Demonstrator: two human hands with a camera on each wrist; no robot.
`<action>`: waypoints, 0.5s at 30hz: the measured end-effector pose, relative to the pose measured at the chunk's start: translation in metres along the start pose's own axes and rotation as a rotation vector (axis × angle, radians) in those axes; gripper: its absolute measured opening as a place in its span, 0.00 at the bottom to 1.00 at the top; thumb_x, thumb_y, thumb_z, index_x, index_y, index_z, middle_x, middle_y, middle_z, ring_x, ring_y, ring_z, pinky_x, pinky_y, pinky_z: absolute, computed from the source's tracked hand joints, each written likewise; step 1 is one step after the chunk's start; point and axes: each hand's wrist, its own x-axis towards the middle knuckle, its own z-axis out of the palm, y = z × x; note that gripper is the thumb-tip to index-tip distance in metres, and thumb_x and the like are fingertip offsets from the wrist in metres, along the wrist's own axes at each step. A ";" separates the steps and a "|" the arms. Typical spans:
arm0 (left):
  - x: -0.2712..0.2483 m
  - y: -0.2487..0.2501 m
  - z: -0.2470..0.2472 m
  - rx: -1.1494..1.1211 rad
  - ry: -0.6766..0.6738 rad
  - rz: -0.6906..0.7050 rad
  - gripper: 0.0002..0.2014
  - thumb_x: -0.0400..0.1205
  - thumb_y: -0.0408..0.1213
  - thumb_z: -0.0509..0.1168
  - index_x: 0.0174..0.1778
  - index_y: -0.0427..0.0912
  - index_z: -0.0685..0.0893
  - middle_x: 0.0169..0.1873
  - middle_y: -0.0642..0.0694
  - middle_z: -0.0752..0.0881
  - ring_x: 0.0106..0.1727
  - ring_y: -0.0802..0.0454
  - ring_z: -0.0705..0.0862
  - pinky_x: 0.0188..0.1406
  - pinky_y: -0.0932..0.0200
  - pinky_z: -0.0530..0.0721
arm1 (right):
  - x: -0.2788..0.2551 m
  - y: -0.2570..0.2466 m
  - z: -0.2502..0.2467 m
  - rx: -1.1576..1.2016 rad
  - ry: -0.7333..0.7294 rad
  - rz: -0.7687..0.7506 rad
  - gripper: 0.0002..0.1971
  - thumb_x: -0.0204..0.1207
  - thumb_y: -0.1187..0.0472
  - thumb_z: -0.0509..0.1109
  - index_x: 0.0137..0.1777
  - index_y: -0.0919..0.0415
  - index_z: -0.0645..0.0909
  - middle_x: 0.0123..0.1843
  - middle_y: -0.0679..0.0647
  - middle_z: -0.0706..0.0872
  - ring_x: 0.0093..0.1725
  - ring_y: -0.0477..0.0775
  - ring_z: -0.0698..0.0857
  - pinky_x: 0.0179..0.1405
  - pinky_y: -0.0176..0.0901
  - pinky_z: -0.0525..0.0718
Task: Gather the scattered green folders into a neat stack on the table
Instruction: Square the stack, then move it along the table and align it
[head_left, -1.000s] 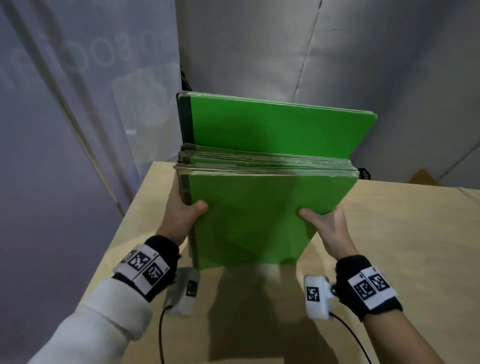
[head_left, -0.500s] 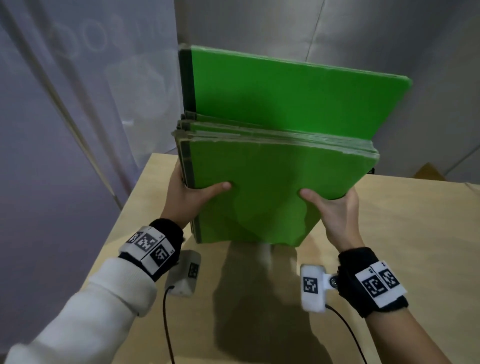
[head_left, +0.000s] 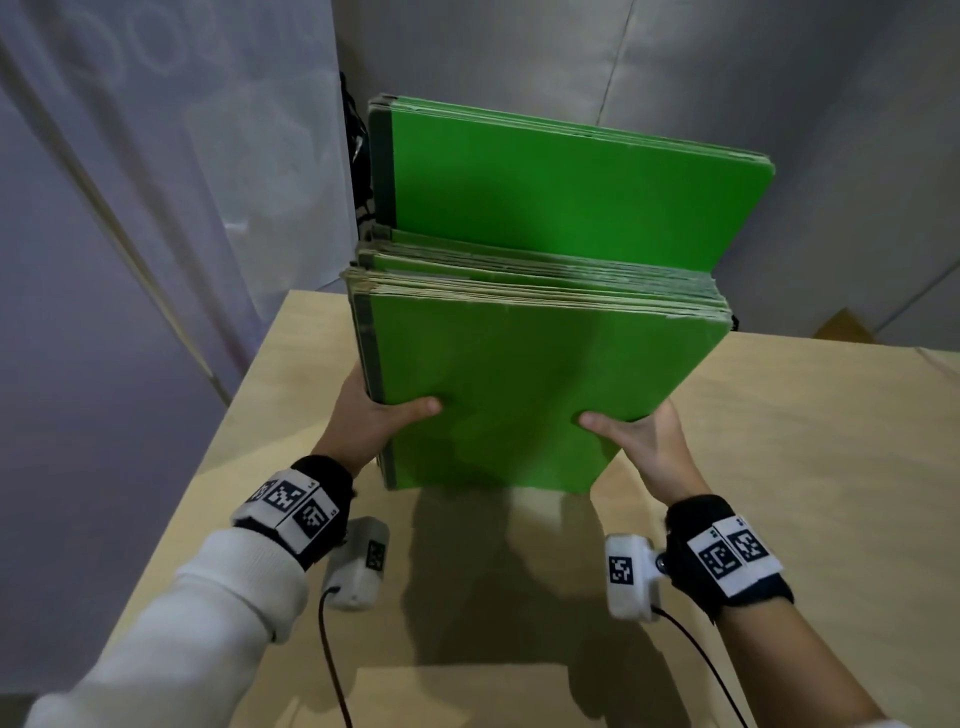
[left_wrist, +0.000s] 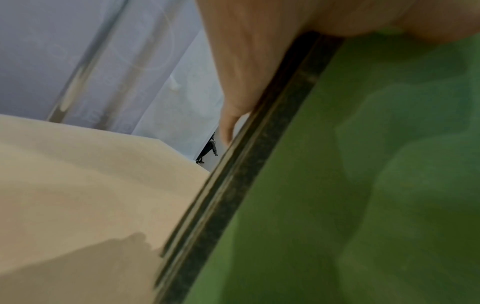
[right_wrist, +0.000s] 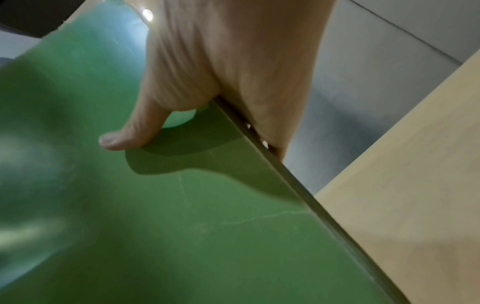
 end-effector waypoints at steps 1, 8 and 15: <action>0.000 -0.002 -0.002 0.008 -0.002 -0.006 0.59 0.44 0.63 0.81 0.72 0.42 0.73 0.57 0.57 0.84 0.52 0.70 0.88 0.47 0.71 0.87 | 0.001 0.002 -0.001 -0.014 -0.004 0.011 0.56 0.40 0.45 0.88 0.69 0.70 0.73 0.61 0.59 0.87 0.58 0.51 0.89 0.54 0.37 0.86; -0.006 -0.016 0.004 -0.054 0.095 -0.015 0.49 0.42 0.67 0.79 0.59 0.52 0.78 0.52 0.60 0.85 0.48 0.70 0.88 0.45 0.69 0.88 | 0.001 0.017 0.000 -0.036 0.019 0.030 0.39 0.57 0.65 0.82 0.70 0.69 0.71 0.61 0.60 0.86 0.51 0.38 0.89 0.52 0.31 0.86; -0.005 -0.013 0.004 -0.090 0.045 -0.059 0.51 0.41 0.64 0.81 0.61 0.49 0.75 0.43 0.63 0.91 0.46 0.69 0.89 0.41 0.72 0.86 | 0.002 0.016 0.002 0.005 0.029 0.057 0.58 0.39 0.42 0.87 0.70 0.72 0.72 0.59 0.60 0.87 0.56 0.49 0.89 0.53 0.35 0.87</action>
